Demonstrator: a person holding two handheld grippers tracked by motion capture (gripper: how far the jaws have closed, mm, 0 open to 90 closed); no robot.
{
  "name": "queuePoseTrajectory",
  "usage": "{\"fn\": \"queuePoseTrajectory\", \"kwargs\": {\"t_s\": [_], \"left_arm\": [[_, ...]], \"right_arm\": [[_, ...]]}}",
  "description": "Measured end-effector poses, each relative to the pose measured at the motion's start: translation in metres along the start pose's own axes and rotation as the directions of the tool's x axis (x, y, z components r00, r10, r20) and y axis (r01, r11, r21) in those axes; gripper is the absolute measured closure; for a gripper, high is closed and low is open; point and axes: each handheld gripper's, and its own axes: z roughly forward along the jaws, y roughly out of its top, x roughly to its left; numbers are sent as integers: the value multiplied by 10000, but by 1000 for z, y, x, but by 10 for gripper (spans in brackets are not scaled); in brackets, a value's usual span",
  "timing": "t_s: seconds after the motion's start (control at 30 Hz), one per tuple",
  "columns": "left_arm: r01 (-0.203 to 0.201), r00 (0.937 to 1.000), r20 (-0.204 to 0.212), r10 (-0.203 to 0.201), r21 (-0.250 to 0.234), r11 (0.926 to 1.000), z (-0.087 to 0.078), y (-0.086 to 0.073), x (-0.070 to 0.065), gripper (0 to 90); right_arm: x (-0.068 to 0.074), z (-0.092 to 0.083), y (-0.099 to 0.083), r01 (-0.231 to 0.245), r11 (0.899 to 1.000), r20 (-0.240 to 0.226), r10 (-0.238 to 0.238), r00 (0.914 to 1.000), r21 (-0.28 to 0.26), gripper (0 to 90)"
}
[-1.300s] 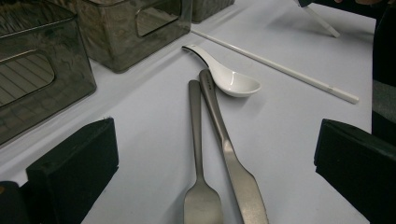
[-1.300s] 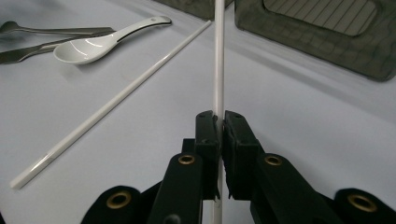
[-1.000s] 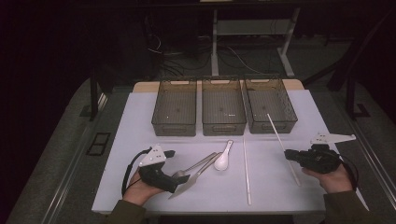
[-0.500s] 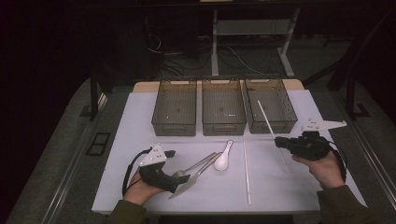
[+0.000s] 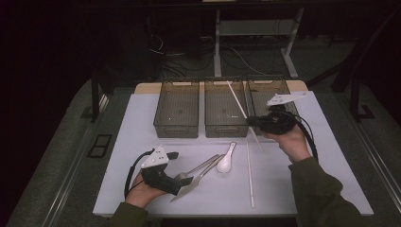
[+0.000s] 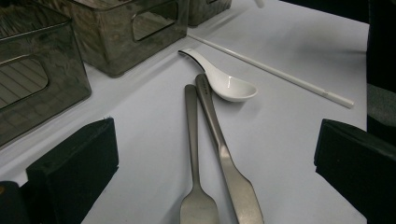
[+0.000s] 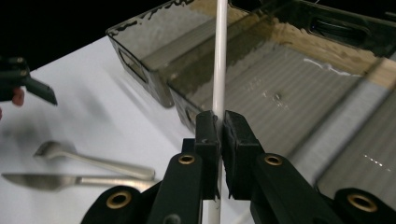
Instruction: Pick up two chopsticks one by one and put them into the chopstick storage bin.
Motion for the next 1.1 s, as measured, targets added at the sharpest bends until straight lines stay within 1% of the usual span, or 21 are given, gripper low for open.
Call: {"fn": "queuePoseTrajectory", "kwargs": {"t_s": [0.03,0.07,0.1,0.13,0.17,0.2,0.37,0.43,0.53,0.57,0.6,0.67,0.7,0.73,0.77,0.8,0.93,0.97,1.0,1.03,1.1], "left_arm": [[8,10000,10,-8,8,10000,0,0,0,0],[15,10000,11,-15,-3,10000,0,0,0,0],[28,10000,11,-28,-15,10000,0,0,1,0],[47,10000,23,-47,-45,10000,0,0,1,0],[50,10000,31,-50,-82,10000,-1,0,1,0],[43,10000,42,-43,-67,10000,-1,0,2,0],[83,10000,44,-82,-177,9998,-3,1,4,0],[135,9999,65,-134,-204,9997,-3,1,4,0],[96,9999,101,-93,-242,9997,-3,1,6,0],[86,9999,114,-83,-238,9997,-2,2,6,0],[76,9999,124,-73,-231,9997,-2,2,6,0],[104,9998,147,-100,-272,9996,-2,2,7,0],[62,9999,160,-58,-270,9996,-2,2,7,0],[64,9999,157,-60,-252,9997,-3,2,7,0],[65,9999,149,-62,-235,9997,-3,2,7,0],[53,9999,166,-49,-233,9997,-2,2,7,0],[50,9998,186,-46,-198,9998,-1,1,8,0],[39,9998,178,-35,-196,9998,0,1,8,0],[83,9998,187,-79,-211,9997,0,1,8,0],[81,9998,182,-77,-208,9998,1,1,8,0],[16,9998,178,-13,-172,9999,0,1,8,0]], "right_arm": [[2,5,5,23,10000,-70,-23,10000,48,849],[4,17,15,51,9999,-100,-50,9999,134,849],[4,17,15,51,9999,-100,-50,9999,134,849],[6,23,20,70,9998,-136,-67,9999,170,849],[8,33,29,65,9998,-225,-61,9997,192,849],[8,33,29,65,9998,-225,-61,9997,192,849],[15,58,55,191,9994,-398,-180,9990,281,849],[19,69,68,223,9992,-414,-208,9989,344,848],[26,84,87,372,9985,-485,-353,9982,389,848],[30,95,99,429,9982,-522,-407,9978,407,849],[30,95,99,429,9982,-522,-407,9978,407,849],[34,106,109,418,9984,-539,-397,9978,389,849],[36,111,114,410,9984,-584,-387,9975,399,848],[39,124,122,392,9982,-555,-367,9978,453,848],[39,124,122,392,9982,-555,-367,9978,453,848],[42,136,128,339,9982,-591,-310,9978,490,848],[48,158,137,248,9981,-569,-217,9981,555,848],[48,158,137,248,9981,-569,-217,9981,555,848],[49,163,138,234,9983,-586,-203,9981,539,848],[52,173,140,151,9983,-591,-118,9982,555,848],[52,177,140,136,9983,-608,-101,9981,574,848]]}}
